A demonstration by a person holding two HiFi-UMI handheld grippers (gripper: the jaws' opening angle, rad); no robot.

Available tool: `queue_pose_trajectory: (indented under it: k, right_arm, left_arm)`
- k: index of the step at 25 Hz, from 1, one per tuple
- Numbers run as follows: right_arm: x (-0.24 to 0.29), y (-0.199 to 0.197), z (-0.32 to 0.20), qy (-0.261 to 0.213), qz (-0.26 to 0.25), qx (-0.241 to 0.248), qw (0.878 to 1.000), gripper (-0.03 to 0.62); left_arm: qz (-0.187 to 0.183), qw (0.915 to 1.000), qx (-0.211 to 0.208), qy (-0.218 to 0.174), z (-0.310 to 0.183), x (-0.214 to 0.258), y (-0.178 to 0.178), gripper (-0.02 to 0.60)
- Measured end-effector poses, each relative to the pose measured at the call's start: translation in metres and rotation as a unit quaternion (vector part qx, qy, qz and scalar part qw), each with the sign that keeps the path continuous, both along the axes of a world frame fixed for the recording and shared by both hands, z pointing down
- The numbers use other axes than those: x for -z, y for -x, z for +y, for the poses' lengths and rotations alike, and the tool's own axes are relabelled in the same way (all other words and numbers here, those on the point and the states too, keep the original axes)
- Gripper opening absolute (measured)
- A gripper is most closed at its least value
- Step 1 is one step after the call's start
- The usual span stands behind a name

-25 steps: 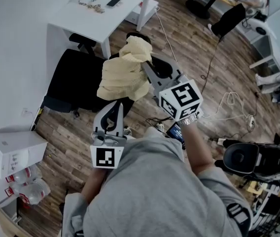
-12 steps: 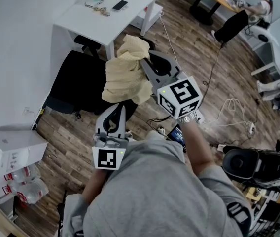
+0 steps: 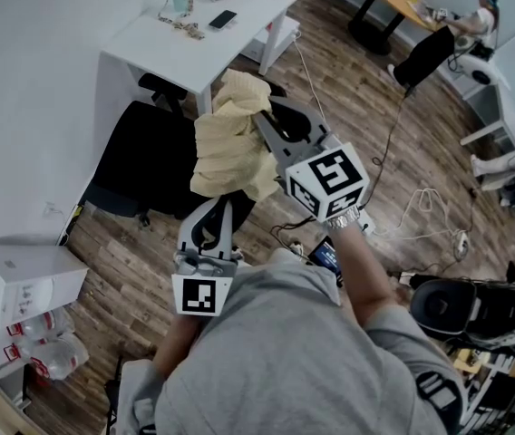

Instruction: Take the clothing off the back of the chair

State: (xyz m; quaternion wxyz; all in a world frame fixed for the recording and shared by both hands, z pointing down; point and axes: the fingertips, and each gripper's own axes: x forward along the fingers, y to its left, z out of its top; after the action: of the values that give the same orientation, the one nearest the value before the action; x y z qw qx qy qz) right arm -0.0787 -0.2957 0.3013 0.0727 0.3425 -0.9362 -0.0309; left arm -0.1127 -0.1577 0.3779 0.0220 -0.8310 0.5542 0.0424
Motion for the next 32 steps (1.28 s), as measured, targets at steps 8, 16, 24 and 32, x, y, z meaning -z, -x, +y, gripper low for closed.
queue_pose_trajectory:
  k: [8, 16, 24, 32]
  right_arm:
    - [0.011, 0.016, -0.004, -0.014, 0.007, 0.013, 1.000, 0.067]
    - [0.021, 0.023, -0.007, -0.026, 0.007, 0.018, 0.999, 0.067]
    - [0.038, 0.018, -0.012, -0.044, 0.000, 0.014, 0.999, 0.067]
    - [0.054, 0.010, -0.016, -0.058, -0.006, 0.003, 0.998, 0.067]
  left_arm:
    - [-0.001, 0.9999, 0.012, 0.002, 0.002, 0.000, 0.011, 0.032]
    - [0.002, 0.9998, 0.020, -0.004, 0.003, 0.002, 0.017, 0.031]
    - [0.005, 0.9998, 0.018, 0.003, 0.003, -0.002, 0.011, 0.031]
    - [0.008, 0.9999, 0.010, 0.002, 0.003, -0.001, 0.006, 0.031]
